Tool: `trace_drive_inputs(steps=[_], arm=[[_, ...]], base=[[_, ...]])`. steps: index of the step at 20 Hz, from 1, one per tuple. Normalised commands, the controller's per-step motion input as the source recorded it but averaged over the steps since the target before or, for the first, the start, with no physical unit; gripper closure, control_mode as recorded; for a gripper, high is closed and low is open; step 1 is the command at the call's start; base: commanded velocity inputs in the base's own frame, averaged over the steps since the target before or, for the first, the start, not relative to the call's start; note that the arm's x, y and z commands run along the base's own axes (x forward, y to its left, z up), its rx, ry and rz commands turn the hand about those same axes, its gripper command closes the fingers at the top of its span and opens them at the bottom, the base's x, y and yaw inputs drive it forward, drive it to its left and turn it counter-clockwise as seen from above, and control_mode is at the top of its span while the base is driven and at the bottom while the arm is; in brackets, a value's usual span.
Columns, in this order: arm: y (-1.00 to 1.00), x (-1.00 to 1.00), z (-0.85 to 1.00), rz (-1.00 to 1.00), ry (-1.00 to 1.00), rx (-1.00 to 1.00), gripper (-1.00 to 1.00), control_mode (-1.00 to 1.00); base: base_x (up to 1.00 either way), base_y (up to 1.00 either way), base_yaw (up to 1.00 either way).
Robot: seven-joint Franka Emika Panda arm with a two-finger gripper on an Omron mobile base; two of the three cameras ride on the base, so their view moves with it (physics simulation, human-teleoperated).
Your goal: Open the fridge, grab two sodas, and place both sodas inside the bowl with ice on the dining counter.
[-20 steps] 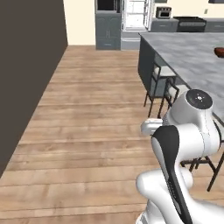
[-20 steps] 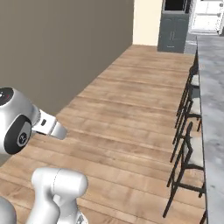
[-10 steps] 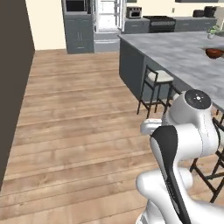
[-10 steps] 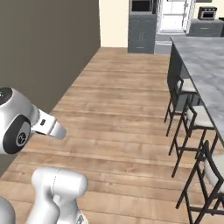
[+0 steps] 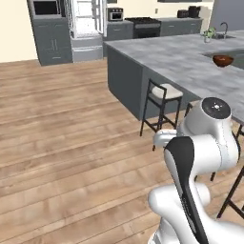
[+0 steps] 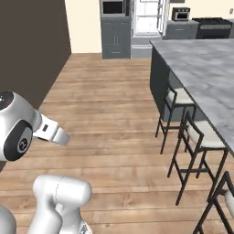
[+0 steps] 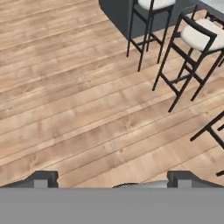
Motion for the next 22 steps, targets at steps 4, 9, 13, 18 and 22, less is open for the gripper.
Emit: trace_drive_inputs(steps=[4, 9, 13, 18, 22], arm=[[0.00, 0.00, 0.00, 0.00, 0.00, 0.00, -1.00, 1.00], [0.00, 0.00, 0.00, 0.00, 0.00, 0.00, -1.00, 1.00], [0.00, 0.00, 0.00, 0.00, 0.00, 0.00, -1.00, 1.00], [0.00, 0.00, 0.00, 0.00, 0.00, 0.00, -1.00, 1.00], [0.00, 0.00, 0.00, 0.00, 0.00, 0.00, -1.00, 1.00]], base=[[1.00, 0.40, -0.30], [1.00, 0.36, -0.25], [1.00, 0.28, -0.15], [1.00, 0.31, -0.10], [1.00, 0.37, -0.09]])
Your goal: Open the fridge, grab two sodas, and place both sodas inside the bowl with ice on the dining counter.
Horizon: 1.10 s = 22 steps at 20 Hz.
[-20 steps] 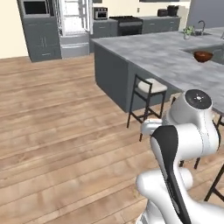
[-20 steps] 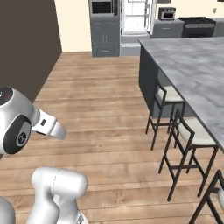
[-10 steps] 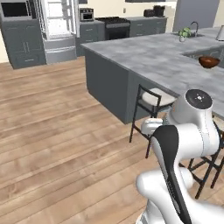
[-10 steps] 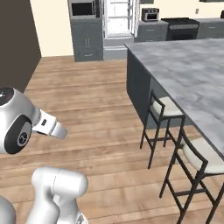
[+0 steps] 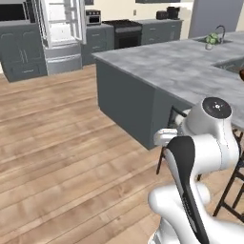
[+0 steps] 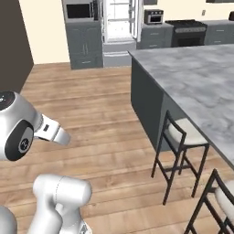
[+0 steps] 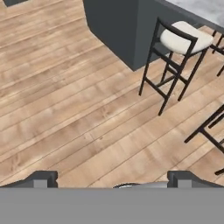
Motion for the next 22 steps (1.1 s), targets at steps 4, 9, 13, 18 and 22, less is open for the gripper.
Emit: trace_drive_inputs(steps=[4, 9, 13, 18, 22], arm=[[0.00, 0.00, 0.00, 0.00, 0.00, 0.00, -1.00, 1.00], [0.00, 0.00, 0.00, 0.00, 0.00, 0.00, -1.00, 1.00], [0.00, 0.00, 0.00, 0.00, 0.00, 0.00, -1.00, 1.00], [0.00, 0.00, 0.00, 0.00, 0.00, 0.00, -1.00, 1.00], [0.00, 0.00, 0.00, 0.00, 0.00, 0.00, -1.00, 1.00]], base=[[1.00, 0.45, -0.08], [1.00, 0.46, -0.05], [1.00, 0.37, 0.00], [1.00, 0.32, -0.03], [1.00, 0.22, -0.14]])
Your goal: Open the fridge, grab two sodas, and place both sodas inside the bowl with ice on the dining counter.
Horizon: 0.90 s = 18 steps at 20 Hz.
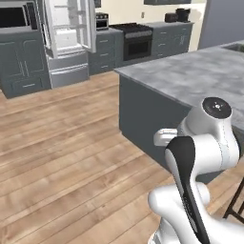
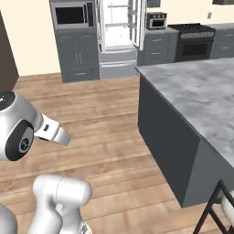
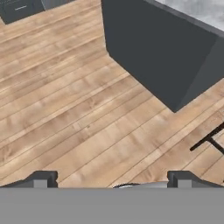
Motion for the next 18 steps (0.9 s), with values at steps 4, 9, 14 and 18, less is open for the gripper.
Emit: trace_drive_inputs(steps=[4, 9, 14, 18], arm=[[0.00, 0.00, 0.00, 0.00, 0.00, 0.00, -1.00, 1.00], [0.00, 0.00, 0.00, 0.00, 0.00, 0.00, -1.00, 1.00], [0.00, 0.00, 0.00, 0.00, 0.00, 0.00, -1.00, 1.00], [0.00, 0.00, 0.00, 0.00, 0.00, 0.00, -1.00, 1.00]], base=[[1.00, 0.23, -0.14], [1.00, 0.23, -0.12], [1.00, 0.22, -0.10], [1.00, 0.17, -0.11]])
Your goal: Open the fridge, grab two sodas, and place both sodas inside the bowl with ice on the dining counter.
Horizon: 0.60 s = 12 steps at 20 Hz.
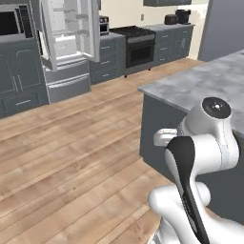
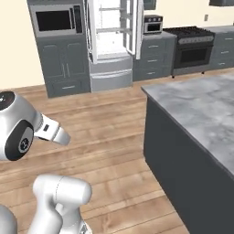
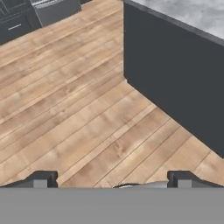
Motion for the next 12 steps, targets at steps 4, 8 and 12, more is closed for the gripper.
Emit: trace_drive_inputs(steps=[4, 8, 12], arm=[[0.00, 0.00, 0.00, 0.00, 0.00, 0.00, -1.00, 1.00], [0.00, 0.00, 0.00, 0.00, 0.00, 0.00, -1.00, 1.00], [0.00, 0.00, 0.00, 0.00, 0.00, 0.00, -1.00, 1.00]], base=[[1.00, 0.14, -0.14], [1.00, 0.11, -0.15], [1.00, 0.20, -0.18]])
